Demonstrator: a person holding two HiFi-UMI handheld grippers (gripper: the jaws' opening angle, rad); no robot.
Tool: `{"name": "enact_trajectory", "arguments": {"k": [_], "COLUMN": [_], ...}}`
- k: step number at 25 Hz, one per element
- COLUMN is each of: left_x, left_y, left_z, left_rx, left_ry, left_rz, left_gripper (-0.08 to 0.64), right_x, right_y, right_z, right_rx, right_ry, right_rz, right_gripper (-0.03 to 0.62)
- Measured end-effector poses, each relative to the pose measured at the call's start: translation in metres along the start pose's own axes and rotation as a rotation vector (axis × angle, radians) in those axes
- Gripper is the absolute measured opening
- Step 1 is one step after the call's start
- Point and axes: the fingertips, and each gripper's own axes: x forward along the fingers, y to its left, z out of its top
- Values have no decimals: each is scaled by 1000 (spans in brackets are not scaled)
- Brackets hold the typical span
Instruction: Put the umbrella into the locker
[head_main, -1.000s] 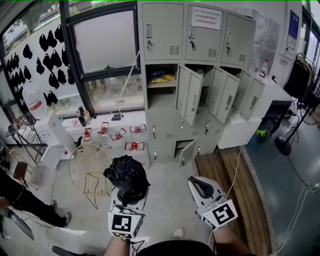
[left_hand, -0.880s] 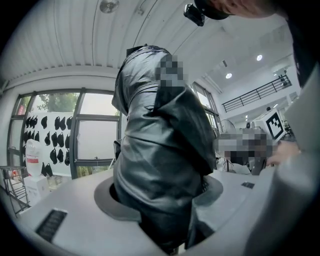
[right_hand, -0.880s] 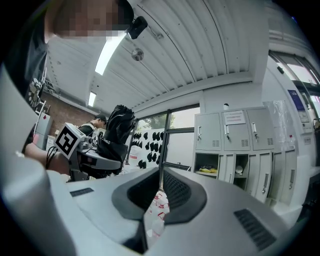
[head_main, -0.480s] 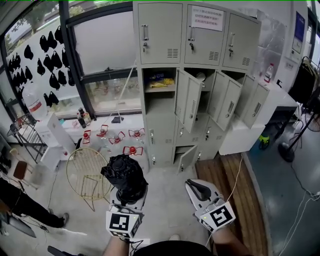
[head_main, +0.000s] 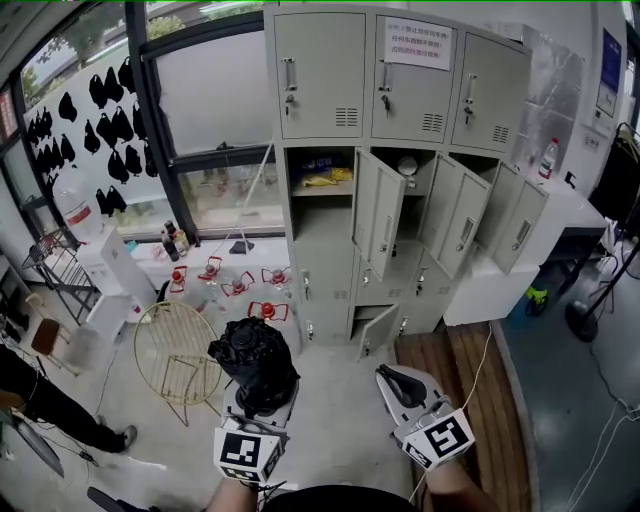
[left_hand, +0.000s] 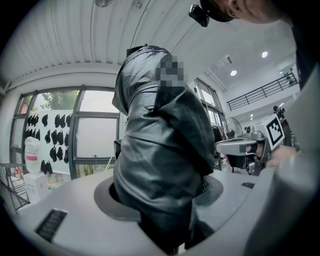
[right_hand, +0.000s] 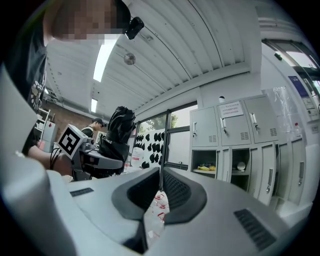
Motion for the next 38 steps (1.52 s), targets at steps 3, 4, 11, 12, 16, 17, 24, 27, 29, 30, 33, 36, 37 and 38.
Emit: {"name": "enact_trajectory", "arguments": {"k": [3, 4, 11, 12, 16, 17, 24, 27, 29, 30, 33, 36, 37, 38], "left_x": [0, -1, -2, 0, 7, 9, 32, 45, 54, 58, 71, 85, 89, 93], "left_y": [1, 1, 8, 8, 7, 8, 17, 29, 38, 42, 56, 72, 78, 84], "left_z": [-6, -7, -15, -16, -16, -16, -24, -29, -32, -33, -34, -35, -36, -36], "left_rx": [9, 5, -22, -18, 6, 10, 12, 6, 0, -4, 0, 12, 10, 7], "left_ry": [23, 28, 39, 37, 34, 36, 40, 47, 46, 46, 49, 56, 57, 56], "left_rz": [13, 16, 27, 25, 5, -3, -78, -84, -88, -91, -94, -97, -100, -101], "left_gripper": [262, 262, 262, 262, 262, 262, 262, 263, 264, 263, 264, 264, 264, 264], "right_x": [3, 4, 9, 10, 15, 17, 41, 56, 68, 74, 93, 115, 122, 130], "right_y": [1, 1, 4, 3, -1, -1, -8, -12, -16, -18, -26, -29, -31, -32], "right_z": [-5, -7, -13, -14, -14, -14, -21, -22, -23, -23, -21, -20, -20, -21], "right_rx": [7, 9, 5, 3, 4, 6, 23, 23, 19, 18, 15, 14, 13, 13], "right_ry": [6, 9, 20, 21, 24, 24, 37, 41, 42, 43, 45, 46, 48, 51], "right_rz": [21, 28, 45, 42, 28, 26, 8, 3, -4, -8, -14, -14, -15, -16], "right_gripper": [43, 43, 43, 43, 43, 43, 43, 43, 43, 43, 43, 43, 43, 43]}}
